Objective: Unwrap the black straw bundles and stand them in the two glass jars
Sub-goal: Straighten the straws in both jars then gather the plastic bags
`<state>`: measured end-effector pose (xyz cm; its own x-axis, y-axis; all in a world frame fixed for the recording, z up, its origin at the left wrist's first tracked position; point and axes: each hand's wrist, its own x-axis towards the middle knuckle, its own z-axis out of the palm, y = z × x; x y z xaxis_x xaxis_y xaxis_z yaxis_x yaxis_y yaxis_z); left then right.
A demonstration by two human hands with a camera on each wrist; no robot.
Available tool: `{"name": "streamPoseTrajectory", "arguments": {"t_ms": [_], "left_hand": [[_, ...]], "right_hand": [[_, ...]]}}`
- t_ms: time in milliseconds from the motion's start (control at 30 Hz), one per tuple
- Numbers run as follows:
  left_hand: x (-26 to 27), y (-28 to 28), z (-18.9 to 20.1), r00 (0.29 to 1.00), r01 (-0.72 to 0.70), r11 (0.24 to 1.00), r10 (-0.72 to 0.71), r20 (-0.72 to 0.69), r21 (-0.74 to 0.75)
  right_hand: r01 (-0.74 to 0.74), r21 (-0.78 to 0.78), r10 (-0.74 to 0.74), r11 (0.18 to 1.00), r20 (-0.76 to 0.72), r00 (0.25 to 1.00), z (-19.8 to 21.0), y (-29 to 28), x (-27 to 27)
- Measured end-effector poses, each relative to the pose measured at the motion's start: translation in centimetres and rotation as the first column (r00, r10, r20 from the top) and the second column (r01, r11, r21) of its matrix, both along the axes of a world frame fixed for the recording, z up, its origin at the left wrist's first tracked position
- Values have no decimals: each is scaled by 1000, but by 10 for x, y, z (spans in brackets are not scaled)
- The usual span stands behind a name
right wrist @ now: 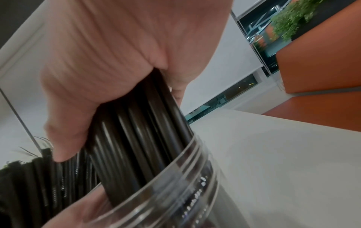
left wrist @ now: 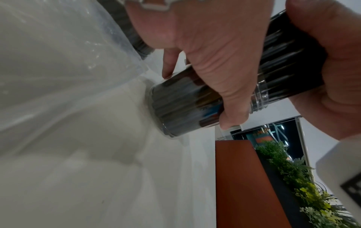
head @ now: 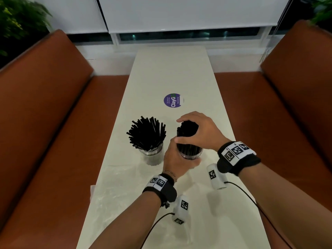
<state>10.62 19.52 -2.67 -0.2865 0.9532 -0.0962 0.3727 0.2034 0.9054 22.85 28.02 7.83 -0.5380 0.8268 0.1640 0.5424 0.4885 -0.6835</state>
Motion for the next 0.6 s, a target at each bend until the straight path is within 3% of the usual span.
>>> {"name": "streamPoseTrajectory", "arguments": {"t_ms": [600], "left_hand": [[6,-4,6,999,-28,999,29,-25,35]], "right_hand": [[-51,-43,51,998,12,999,3,1,1]]}}
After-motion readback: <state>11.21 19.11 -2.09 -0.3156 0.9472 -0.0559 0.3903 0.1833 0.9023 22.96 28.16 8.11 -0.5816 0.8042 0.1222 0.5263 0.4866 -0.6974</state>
